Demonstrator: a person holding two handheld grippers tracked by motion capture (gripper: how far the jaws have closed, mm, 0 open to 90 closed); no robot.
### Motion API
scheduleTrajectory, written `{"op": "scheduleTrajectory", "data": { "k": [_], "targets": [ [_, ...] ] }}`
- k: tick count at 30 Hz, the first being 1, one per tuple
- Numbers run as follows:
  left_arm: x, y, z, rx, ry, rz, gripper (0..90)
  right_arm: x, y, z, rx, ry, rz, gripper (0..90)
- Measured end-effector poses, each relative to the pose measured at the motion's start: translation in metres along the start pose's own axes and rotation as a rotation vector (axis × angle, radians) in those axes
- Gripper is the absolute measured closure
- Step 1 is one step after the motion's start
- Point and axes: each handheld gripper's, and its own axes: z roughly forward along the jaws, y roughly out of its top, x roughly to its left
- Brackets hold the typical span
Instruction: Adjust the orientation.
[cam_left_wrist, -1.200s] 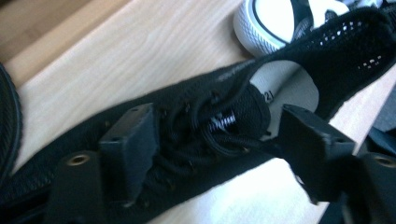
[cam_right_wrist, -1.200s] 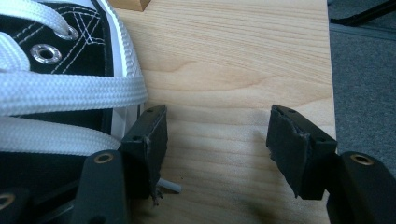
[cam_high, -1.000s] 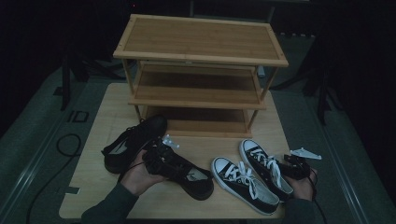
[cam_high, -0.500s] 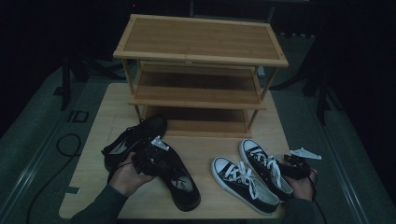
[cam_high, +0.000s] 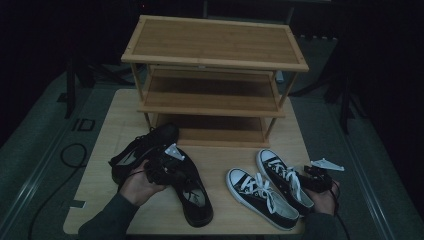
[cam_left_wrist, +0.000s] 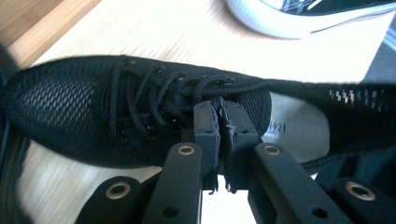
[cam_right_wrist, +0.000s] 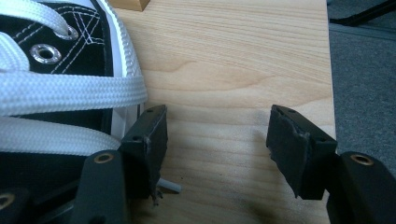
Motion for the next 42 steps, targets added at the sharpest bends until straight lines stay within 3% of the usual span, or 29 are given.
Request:
{"op": "scheduleTrajectory", "data": {
  "k": [2,6,11,17,27,35,42],
  "targets": [
    [0.001,0.004,0.001,0.001,-0.016,0.011,86.4,0.000,0.000,0.000,0.000,0.000,0.000,37.9],
    [0.009,0.007,-0.002,0.013,0.035,0.018,86.3,0.000,0.000,0.000,0.000,0.000,0.000,37.9],
    [0.031,0.000,-0.014,0.009,0.087,-0.026,86.3,0.000,0.000,0.000,0.000,0.001,0.001,37.9],
    [0.044,-0.009,-0.021,-0.007,0.119,-0.061,86.3,0.000,0.000,0.000,0.000,-0.003,0.002,37.9],
    [0.055,-0.015,-0.025,-0.026,0.154,-0.093,86.3,0.000,0.000,0.000,-0.001,-0.001,0.003,37.9],
    [0.063,-0.017,-0.027,-0.041,0.159,-0.116,86.3,0.000,0.000,0.000,-0.001,-0.001,0.002,37.9],
    [0.070,-0.019,-0.029,-0.044,0.197,-0.128,86.3,0.000,0.000,0.000,0.000,-0.002,0.002,37.9]
  ]
}}
